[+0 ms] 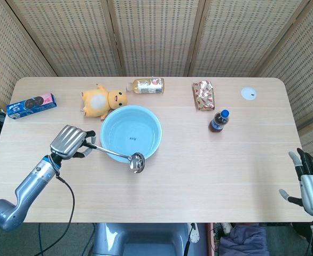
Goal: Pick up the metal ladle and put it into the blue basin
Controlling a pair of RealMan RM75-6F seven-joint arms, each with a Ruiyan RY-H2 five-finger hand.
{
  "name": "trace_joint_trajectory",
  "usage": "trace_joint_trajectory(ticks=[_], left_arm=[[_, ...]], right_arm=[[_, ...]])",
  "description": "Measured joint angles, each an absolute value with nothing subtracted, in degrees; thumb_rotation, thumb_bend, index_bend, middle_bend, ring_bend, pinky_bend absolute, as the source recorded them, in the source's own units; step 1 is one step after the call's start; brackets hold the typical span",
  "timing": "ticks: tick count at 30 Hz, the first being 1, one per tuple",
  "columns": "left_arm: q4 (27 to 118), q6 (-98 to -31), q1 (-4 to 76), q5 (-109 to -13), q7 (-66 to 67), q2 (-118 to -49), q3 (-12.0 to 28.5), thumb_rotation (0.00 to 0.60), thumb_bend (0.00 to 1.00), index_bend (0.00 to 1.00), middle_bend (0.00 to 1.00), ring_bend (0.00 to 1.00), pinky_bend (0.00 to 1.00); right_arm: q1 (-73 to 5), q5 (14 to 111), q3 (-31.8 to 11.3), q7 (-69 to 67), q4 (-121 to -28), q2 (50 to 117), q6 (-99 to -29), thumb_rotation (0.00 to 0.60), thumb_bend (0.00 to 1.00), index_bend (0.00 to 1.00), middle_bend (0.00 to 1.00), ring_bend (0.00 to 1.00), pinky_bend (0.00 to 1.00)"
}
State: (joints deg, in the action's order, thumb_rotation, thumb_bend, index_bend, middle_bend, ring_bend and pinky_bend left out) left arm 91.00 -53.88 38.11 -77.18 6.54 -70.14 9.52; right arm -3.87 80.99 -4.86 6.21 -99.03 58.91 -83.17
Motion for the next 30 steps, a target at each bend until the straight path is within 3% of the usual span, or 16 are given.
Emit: trace_joint_trajectory(ticks=[6, 13, 19, 30], left_arm=[[90.6, -48.5, 42.3, -69.8, 6.7, -69.3, 13.0, 0.6, 0.71, 0.83, 1.0, 1.0, 1.0], [83.6, -43.2, 48.4, -60.6, 12.6, -71.2, 14.9, 0.6, 0.71, 0.83, 1.0, 1.0, 1.0], [74.6, -38.7, 54.5, -51.9, 18.5, -75.7, 14.8, 0.6, 0.71, 0.83, 1.0, 1.0, 1.0], [62.6, -35.3, 62.4, -45.4, 26.1, -84.9, 12.2, 0.6, 0.71, 0.83, 1.0, 1.0, 1.0]], right_arm=[[-4.3, 80.1, -5.4, 5.9, -98.5, 59.1, -82.6, 0.6, 0.0, 0.0, 0.0, 0.0, 0.0], [-4.6, 78.4, -6.2, 5.4, -97.4, 59.4, -82.1, 0.6, 0.0, 0.0, 0.0, 0.0, 0.0], [-5.0, 77.5, -6.5, 5.6, -96.7, 59.6, -81.5, 0.6, 0.0, 0.0, 0.0, 0.0, 0.0], [-5.4, 75.8, -6.9, 5.8, -95.9, 59.9, -80.2, 0.6, 0.0, 0.0, 0.0, 0.0, 0.0]])
